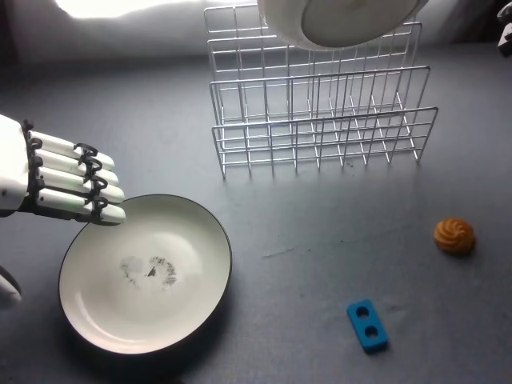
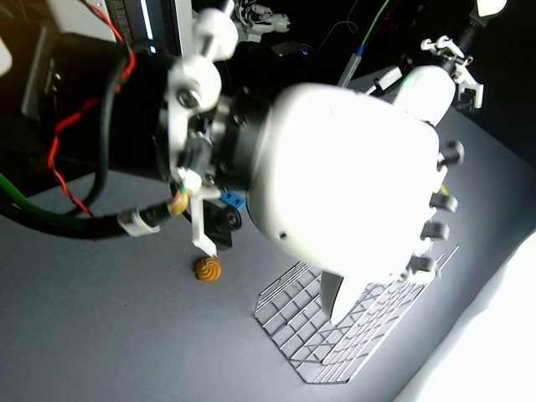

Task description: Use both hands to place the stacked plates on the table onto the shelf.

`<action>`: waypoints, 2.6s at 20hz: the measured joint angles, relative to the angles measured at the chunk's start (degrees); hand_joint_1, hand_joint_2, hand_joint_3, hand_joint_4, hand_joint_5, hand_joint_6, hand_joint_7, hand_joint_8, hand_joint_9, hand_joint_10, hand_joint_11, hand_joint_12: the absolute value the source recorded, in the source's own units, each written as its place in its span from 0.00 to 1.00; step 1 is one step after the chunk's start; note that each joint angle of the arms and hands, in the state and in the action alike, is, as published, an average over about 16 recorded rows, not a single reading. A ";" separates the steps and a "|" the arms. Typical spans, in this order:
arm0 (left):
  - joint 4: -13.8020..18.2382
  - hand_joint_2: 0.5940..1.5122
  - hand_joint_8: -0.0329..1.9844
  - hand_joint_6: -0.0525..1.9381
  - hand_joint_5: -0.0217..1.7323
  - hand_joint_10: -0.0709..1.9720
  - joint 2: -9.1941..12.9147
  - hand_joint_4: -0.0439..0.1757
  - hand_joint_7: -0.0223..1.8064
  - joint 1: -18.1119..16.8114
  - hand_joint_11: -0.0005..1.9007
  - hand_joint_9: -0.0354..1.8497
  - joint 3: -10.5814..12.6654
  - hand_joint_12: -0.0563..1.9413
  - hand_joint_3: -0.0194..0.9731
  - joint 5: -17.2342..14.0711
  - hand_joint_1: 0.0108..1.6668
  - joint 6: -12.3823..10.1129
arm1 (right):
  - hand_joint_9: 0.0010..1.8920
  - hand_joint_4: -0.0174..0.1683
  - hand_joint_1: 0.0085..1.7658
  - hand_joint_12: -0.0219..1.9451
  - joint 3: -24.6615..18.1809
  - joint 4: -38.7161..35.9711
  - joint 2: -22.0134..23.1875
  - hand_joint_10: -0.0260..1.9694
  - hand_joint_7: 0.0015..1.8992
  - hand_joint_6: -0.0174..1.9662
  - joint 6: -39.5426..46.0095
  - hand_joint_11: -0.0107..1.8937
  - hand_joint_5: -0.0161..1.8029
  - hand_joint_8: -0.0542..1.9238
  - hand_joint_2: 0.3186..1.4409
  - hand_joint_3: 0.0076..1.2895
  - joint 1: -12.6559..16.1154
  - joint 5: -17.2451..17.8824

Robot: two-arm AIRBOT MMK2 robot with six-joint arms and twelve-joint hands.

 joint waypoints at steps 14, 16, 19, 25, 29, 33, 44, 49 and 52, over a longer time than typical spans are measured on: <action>-0.88 0.56 0.01 0.03 0.02 0.04 -1.58 0.21 0.02 5.04 0.01 0.03 -0.13 0.03 0.04 3.29 0.01 -0.22 | 0.49 0.05 0.75 0.61 10.00 2.61 -8.06 0.55 0.55 0.49 1.82 0.37 0.53 0.46 0.58 0.01 -3.96 -2.93; -0.95 0.56 0.01 0.03 0.02 0.04 -1.62 0.21 0.02 5.45 0.01 0.03 -0.10 0.03 0.04 3.44 0.01 -0.22 | 0.49 0.05 0.75 0.61 10.96 3.26 -8.89 0.55 0.56 0.49 1.80 0.37 0.52 0.46 0.58 0.01 -4.41 -3.01; -1.01 0.56 0.01 0.03 0.02 0.03 -1.70 0.21 0.02 5.94 0.01 0.03 0.02 0.03 0.04 3.57 0.01 -0.22 | 0.49 0.05 0.75 0.61 12.14 4.37 -9.94 0.57 0.56 0.49 1.66 0.37 0.52 0.45 0.58 0.01 -5.11 -3.29; -1.18 0.56 0.01 0.03 0.03 0.03 -1.84 0.21 0.02 6.73 0.01 0.02 0.29 0.03 0.04 3.77 0.01 -0.21 | 0.50 0.04 0.75 0.63 13.38 7.10 -10.90 0.54 0.56 0.48 1.13 0.37 0.53 0.44 0.58 0.01 -6.56 -4.52; -1.31 0.56 0.01 0.03 0.02 0.03 -1.94 0.21 0.02 7.04 0.01 0.02 0.48 0.03 0.04 3.85 0.01 -0.20 | 0.51 0.05 0.75 0.63 13.51 9.01 -11.10 0.47 0.56 0.47 0.72 0.36 0.53 0.45 0.58 0.01 -7.40 -5.85; -1.36 0.57 0.01 0.03 0.02 0.02 -1.95 0.21 0.02 7.21 0.01 0.01 0.60 0.03 0.04 3.89 0.01 -0.19 | 0.51 0.05 0.74 0.64 13.54 10.55 -11.32 0.40 0.56 0.45 0.40 0.34 0.52 0.38 0.60 0.01 -7.86 -7.23; -1.42 0.57 0.01 0.03 0.03 0.03 -1.95 0.21 0.02 7.33 0.01 0.01 0.65 0.03 0.04 3.93 0.01 -0.19 | 0.48 0.07 0.66 0.64 13.53 11.98 -11.65 0.17 0.52 0.18 -0.42 0.25 0.48 0.10 0.63 0.01 -7.00 -8.62; -1.54 0.57 0.01 0.03 0.03 0.02 -1.95 0.21 0.02 7.65 0.01 0.01 0.66 0.03 0.04 4.10 0.01 -0.18 | 0.40 0.08 0.63 0.63 12.76 10.50 -10.69 0.09 0.43 0.05 -3.20 0.16 0.43 0.04 0.62 0.01 -4.52 -7.21; -1.54 0.57 0.01 0.03 0.03 0.02 -1.97 0.21 0.02 8.06 0.01 0.01 0.67 0.03 0.04 4.37 0.01 -0.17 | 0.33 0.08 0.61 0.57 10.98 8.64 -9.77 0.07 0.36 0.04 -7.23 0.11 0.36 0.04 0.61 0.01 -2.83 -5.98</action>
